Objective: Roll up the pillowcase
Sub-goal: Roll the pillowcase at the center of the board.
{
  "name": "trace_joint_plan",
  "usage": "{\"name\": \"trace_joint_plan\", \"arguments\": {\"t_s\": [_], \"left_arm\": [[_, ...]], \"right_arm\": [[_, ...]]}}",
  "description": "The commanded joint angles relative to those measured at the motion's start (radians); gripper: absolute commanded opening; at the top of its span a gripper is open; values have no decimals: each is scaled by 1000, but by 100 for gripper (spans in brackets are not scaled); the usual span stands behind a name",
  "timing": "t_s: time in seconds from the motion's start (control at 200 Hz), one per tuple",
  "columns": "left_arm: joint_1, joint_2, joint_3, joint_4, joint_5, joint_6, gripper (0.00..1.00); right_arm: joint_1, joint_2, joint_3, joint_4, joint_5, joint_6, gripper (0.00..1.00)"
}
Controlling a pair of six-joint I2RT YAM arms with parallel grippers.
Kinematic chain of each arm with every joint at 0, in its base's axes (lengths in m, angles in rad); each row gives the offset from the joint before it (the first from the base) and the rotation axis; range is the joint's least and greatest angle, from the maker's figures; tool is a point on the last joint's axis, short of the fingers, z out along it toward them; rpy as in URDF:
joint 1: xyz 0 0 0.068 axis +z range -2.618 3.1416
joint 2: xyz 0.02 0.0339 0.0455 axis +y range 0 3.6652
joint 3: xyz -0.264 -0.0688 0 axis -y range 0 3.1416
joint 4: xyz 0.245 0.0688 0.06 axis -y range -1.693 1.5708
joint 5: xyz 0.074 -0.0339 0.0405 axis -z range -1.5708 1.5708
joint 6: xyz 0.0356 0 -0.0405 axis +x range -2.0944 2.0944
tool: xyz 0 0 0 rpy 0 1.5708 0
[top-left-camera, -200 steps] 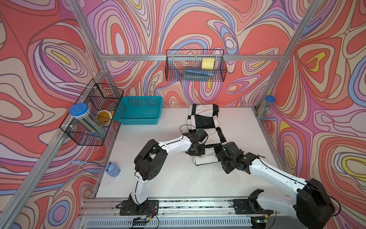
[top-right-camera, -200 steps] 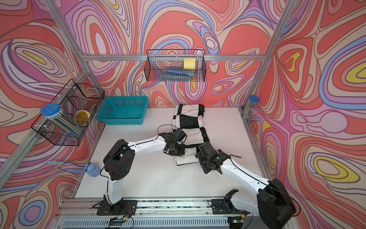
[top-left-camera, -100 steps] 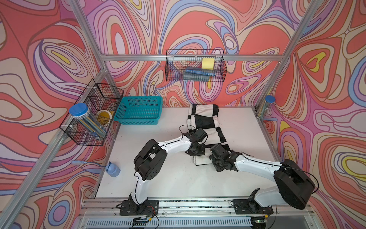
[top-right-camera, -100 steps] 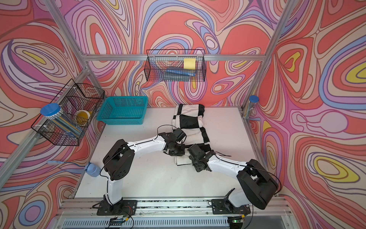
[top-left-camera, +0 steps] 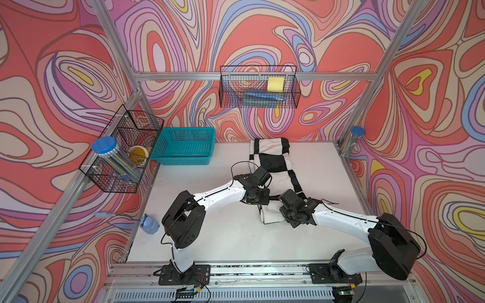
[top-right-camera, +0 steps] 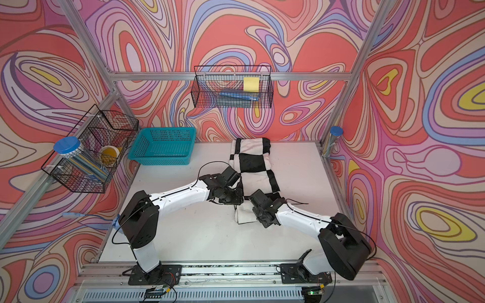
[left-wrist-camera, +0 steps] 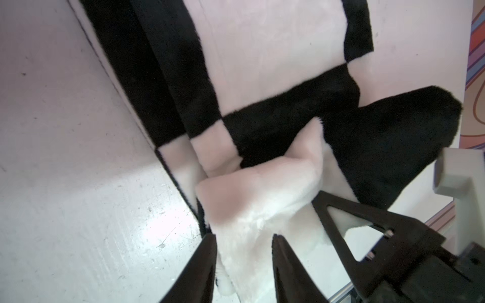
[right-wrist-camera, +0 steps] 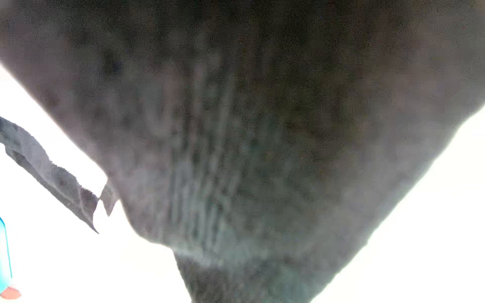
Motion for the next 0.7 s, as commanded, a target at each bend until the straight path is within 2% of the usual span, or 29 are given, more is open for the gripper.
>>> {"name": "trace_joint_plan", "arguments": {"t_s": [0.0,0.18,0.29,0.496,0.576,0.696], "left_arm": [[4,-2,-35,-5,29,31,41],[-7,-18,-40,-15,76,66,40],[-16,-12,-36,-30,101,95,40],[-17,35,-18,-36,146,115,40],[-19,57,-2,-39,157,128,39],[-18,79,4,-48,145,143,37]], "right_arm": [[5,-81,0,-232,-87,-26,0],[12,-147,63,-443,-180,-96,0],[-30,-125,75,-426,-225,-137,0],[-60,39,200,-379,-254,-219,2],[-92,79,239,-365,-270,-252,5],[-144,128,314,-404,-258,-318,16]]}}
